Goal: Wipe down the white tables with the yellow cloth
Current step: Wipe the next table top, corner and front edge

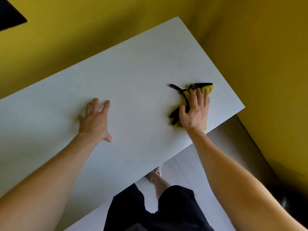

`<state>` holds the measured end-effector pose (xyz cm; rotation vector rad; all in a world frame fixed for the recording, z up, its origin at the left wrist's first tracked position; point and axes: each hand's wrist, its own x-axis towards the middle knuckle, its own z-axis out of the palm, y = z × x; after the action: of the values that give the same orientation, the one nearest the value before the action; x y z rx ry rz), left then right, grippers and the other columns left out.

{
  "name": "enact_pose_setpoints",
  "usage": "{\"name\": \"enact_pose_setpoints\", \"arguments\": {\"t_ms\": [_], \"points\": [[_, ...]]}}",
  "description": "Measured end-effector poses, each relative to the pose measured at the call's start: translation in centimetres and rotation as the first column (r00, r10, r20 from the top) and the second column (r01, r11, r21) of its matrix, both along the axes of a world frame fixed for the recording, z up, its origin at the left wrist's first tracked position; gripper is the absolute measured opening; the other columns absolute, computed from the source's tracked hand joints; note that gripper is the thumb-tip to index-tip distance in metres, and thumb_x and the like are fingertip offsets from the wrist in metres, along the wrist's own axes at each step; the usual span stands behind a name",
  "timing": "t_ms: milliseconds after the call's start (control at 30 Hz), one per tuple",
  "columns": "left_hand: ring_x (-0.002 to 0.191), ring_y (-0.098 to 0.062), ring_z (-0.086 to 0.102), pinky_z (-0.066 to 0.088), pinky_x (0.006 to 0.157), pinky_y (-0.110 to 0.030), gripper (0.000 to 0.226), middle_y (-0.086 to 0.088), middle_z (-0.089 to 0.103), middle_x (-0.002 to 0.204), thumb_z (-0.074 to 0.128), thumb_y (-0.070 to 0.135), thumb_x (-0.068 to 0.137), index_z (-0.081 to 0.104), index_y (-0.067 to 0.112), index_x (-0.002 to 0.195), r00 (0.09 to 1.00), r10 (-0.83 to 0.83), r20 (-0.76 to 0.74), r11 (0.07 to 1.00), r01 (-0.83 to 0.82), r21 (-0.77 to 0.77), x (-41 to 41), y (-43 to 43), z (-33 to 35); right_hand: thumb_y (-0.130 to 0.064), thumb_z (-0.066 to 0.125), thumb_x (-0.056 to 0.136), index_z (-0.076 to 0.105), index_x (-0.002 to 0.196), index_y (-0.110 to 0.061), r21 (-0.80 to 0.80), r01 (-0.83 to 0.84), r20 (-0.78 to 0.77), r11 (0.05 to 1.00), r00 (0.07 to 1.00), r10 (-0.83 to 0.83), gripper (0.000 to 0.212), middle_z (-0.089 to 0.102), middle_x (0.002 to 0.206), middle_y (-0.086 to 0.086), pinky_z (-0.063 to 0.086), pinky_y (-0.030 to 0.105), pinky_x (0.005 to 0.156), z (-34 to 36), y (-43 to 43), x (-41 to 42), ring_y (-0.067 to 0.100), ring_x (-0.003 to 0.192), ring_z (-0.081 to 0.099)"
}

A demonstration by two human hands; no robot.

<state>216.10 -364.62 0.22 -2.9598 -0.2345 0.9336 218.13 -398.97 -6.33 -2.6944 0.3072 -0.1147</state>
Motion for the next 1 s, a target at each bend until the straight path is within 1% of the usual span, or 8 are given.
{"name": "enact_pose_setpoints", "arguments": {"t_ms": [100,200,267,500,600,733,833,1000], "points": [[0.166,-0.034,0.004,0.044,0.117,-0.061,0.160,-0.008,-0.007,0.176,0.108,0.048,0.050,0.002,0.036,0.169,1.000,0.005,0.001,1.000,-0.005,0.004,0.1,0.0,0.1,-0.049,0.067,0.098,0.054,0.158,-0.015,0.078,-0.474,0.043,0.877,0.880,0.473,0.070,0.042,0.170,0.013,0.020,0.060,0.131,0.1,8.9,-5.7,0.035,0.168,0.014],[0.166,-0.033,0.005,0.044,0.117,-0.061,0.160,-0.007,-0.005,0.177,0.107,0.049,0.050,0.003,0.037,0.170,1.000,0.002,0.013,1.000,-0.002,-0.007,0.0,0.2,0.1,-0.049,0.064,0.103,0.056,0.157,-0.018,0.054,-0.938,0.056,0.342,0.345,0.937,0.063,0.040,0.172,0.011,0.019,0.057,0.133,-0.2,12.1,-8.3,0.030,0.169,0.011],[0.166,-0.033,0.006,0.045,0.117,-0.060,0.162,-0.007,-0.006,0.177,0.107,0.053,0.048,0.002,0.038,0.170,1.000,-0.005,0.017,1.000,0.005,-0.005,0.0,0.3,0.1,-0.043,0.065,0.104,0.055,0.158,-0.019,0.020,-0.970,0.071,0.241,0.242,0.968,0.060,0.040,0.173,0.009,0.018,0.057,0.134,-0.6,10.2,-5.1,0.031,0.168,0.014],[0.167,-0.031,0.004,0.042,0.119,-0.056,0.161,-0.005,-0.011,0.177,0.104,0.057,0.053,-0.006,0.039,0.169,0.999,-0.038,0.032,0.999,0.037,0.010,-0.3,0.5,-0.1,-0.051,0.056,0.102,0.045,0.164,-0.023,-0.033,-0.279,-0.001,0.960,0.960,0.279,0.069,0.038,0.173,0.006,0.021,0.059,0.132,-1.1,1.6,8.2,0.032,0.168,0.013],[0.166,-0.031,0.005,0.041,0.119,-0.057,0.161,-0.006,-0.010,0.176,0.104,0.059,0.052,-0.005,0.039,0.168,0.998,-0.042,0.052,0.999,0.042,0.014,-0.3,0.7,-0.5,-0.038,0.060,0.094,0.050,0.159,-0.013,-0.006,-0.148,-0.007,0.989,0.989,0.148,0.070,0.043,0.169,0.015,0.014,0.058,0.134,-1.2,7.4,5.6,0.040,0.166,0.017],[0.163,-0.029,0.013,0.047,0.111,-0.055,0.158,-0.004,-0.001,0.174,0.103,0.062,0.045,0.003,0.042,0.166,0.994,-0.071,0.088,0.997,0.072,-0.001,-0.3,1.1,-0.5,-0.050,0.059,0.100,0.040,0.166,-0.022,0.017,-0.699,-0.100,0.715,0.711,0.696,0.074,0.028,0.177,0.008,0.006,0.057,0.136,-0.4,14.1,-1.8,0.032,0.169,0.003],[0.160,-0.029,0.019,0.049,0.107,-0.055,0.153,-0.004,0.005,0.171,0.102,0.065,0.043,0.009,0.041,0.163,0.993,-0.091,0.073,0.996,0.092,-0.008,-0.2,1.5,-0.1,-0.062,0.048,0.107,0.023,0.172,-0.034,0.108,-0.698,-0.194,0.708,0.684,0.703,0.075,0.016,0.181,-0.005,-0.002,0.049,0.136,1.8,13.9,-2.0,0.021,0.169,-0.004],[0.144,-0.028,0.044,0.047,0.110,-0.046,0.093,-0.004,0.041,0.151,0.094,0.048,0.072,0.047,0.025,0.148,0.993,0.006,0.118,0.986,0.014,-0.165,-2.5,1.3,-0.7,-0.022,0.057,0.107,0.059,0.150,-0.016,0.063,-0.310,-0.234,0.949,0.919,0.316,0.044,0.065,0.146,0.008,0.055,0.051,0.108,5.0,9.4,-3.3,0.032,0.137,0.058]]}}
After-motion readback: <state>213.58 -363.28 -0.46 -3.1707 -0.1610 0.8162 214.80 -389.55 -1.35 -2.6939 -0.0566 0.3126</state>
